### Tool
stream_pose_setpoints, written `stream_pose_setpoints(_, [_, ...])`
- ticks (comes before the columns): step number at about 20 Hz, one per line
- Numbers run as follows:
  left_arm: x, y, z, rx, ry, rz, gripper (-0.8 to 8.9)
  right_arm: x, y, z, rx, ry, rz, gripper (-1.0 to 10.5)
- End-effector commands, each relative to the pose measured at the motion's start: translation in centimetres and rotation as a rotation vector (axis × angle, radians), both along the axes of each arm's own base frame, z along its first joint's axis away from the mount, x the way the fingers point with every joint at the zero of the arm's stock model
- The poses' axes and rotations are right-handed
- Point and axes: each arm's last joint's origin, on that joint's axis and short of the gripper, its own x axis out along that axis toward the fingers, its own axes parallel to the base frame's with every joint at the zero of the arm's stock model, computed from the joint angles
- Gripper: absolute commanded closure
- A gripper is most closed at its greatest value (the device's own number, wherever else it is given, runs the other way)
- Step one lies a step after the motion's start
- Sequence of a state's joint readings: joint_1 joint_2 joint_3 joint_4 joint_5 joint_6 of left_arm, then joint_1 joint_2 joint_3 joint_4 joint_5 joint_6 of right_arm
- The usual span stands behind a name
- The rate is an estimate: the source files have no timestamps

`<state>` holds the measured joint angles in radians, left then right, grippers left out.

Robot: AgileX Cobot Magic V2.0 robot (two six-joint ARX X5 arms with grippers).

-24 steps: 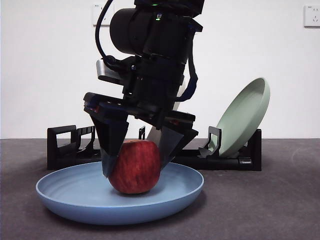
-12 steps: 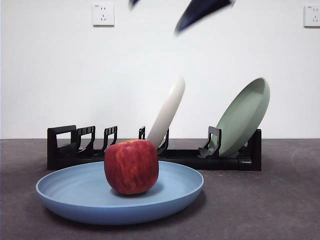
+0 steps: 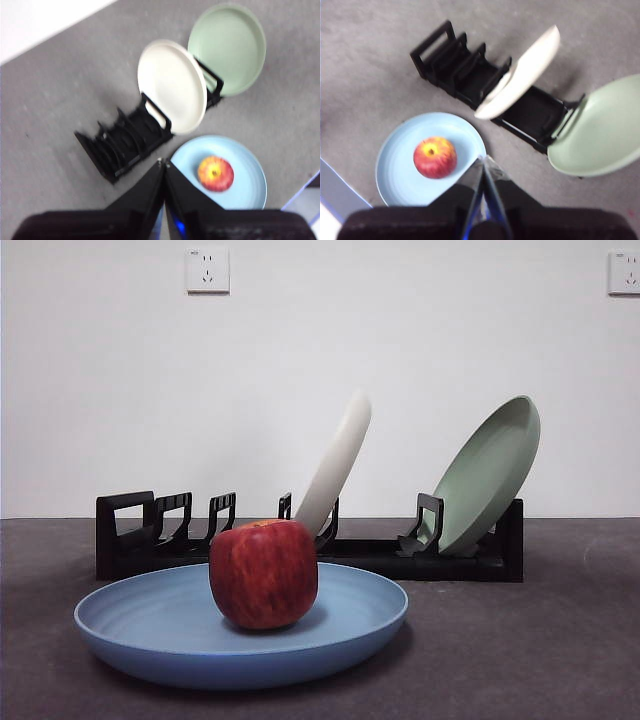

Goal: Take the blue plate from the plate rack,put the plate on the table,take the apple from the table,put the apple in the plate

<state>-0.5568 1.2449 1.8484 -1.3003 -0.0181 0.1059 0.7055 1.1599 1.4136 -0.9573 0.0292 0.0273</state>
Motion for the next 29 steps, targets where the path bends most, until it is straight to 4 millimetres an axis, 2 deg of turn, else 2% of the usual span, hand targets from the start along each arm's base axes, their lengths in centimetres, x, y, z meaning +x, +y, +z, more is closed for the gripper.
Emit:
stream_pose_setpoints(1, [-0.1,-0.1,-2.0,0.021,0.016,-0.02,8.22,0.0,-0.1,-0.7,-0.021,0.008,0.011,9.6])
stream_pose_setpoints(5, [-0.9,0.3,-7.8,-0.028,-0.001,0.006,8.23,0.2,0.1,-4.0,-0.047,0.044,0.012,9.6])
stream_pose_setpoints(10, [-2.6,1.4,-16.6,-0.126,-0.049,0.055,8.22,-0.1,0.1,-10.3,0.081,0.052,0.025,9.6])
stream_pose_setpoints(13, [-3.2,1.8,-19.9,-0.177,-0.083,0.068,8.23,-0.5,-0.2,-13.9,0.118,0.034,0.01,9.6])
stream_pose_setpoints(16, [-3.3,1.8,-20.1,-0.196,-0.097,0.067,8.22,-0.4,-0.2,-15.2,0.117,0.03,0.005,9.6])
stream_pose_setpoints(27, [-3.2,1.7,-20.3,-0.188,-0.082,0.07,8.15,-0.5,-0.2,-15.0,0.121,0.026,0.005,9.6])
stream_pose_setpoints(29, [-4.0,2.4,-19.9,-0.193,-0.113,0.074,8.15,-0.5,-0.2,-15.0,0.121,0.026,0.006,9.6])
